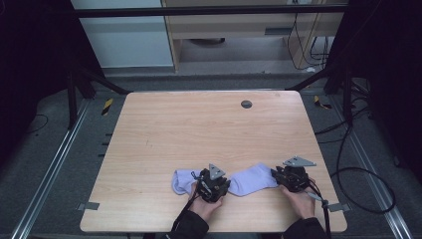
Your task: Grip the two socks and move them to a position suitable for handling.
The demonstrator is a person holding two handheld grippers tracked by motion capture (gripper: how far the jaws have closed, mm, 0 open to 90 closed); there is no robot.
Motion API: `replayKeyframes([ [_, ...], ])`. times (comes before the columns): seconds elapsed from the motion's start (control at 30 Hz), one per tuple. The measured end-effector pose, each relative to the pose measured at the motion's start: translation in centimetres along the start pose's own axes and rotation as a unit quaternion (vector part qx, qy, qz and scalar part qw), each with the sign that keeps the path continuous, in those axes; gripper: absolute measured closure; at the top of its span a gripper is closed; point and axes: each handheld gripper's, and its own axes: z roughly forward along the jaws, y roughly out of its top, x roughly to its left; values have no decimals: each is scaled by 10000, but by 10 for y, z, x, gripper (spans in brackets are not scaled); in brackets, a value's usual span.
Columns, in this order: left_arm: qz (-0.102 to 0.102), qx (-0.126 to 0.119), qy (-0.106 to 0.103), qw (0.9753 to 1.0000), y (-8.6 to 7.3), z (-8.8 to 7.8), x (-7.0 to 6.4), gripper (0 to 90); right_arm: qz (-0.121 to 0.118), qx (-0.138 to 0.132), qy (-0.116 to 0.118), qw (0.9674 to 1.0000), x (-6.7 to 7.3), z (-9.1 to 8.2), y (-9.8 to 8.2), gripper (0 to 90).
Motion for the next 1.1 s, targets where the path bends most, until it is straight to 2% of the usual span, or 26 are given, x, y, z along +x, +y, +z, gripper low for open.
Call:
replayKeyframes([
  [0.07,8,8,-26,10000,1,1,-1,869,2,41,15,10000,1,-1,1,836],
  [0.17,18,11,-39,10000,4,1,0,885,61,-12,87,9999,2,-9,2,865],
  [0.23,21,-34,-14,10000,8,0,1,886,26,-72,117,9999,3,-16,2,866],
  [0.3,32,-77,0,10000,11,0,3,886,122,-57,115,9998,5,-24,-1,865],
  [0.43,176,1,48,9998,13,6,4,883,202,-28,113,9997,8,-35,-7,859],
  [0.53,181,-25,69,9998,13,6,4,858,112,174,35,9998,10,-34,-8,828],
  [0.6,157,-103,25,9998,14,2,6,804,44,212,-37,9998,11,-32,-9,775],
  [0.67,180,-181,0,9997,17,-5,9,752,36,111,-46,9999,12,-34,-8,708],
  [0.77,234,-408,-101,9988,23,-21,16,631,37,-174,4,9998,13,-40,-5,649],
  [0.83,250,-514,-92,9983,27,-32,21,557,39,-358,46,9993,15,-44,-2,616],
  [0.97,353,-690,46,9970,36,-60,34,478,18,-569,240,9981,22,-49,5,559],
  [1.1,377,-774,249,9960,38,-85,50,430,-176,-705,395,9966,34,-52,15,510],
])
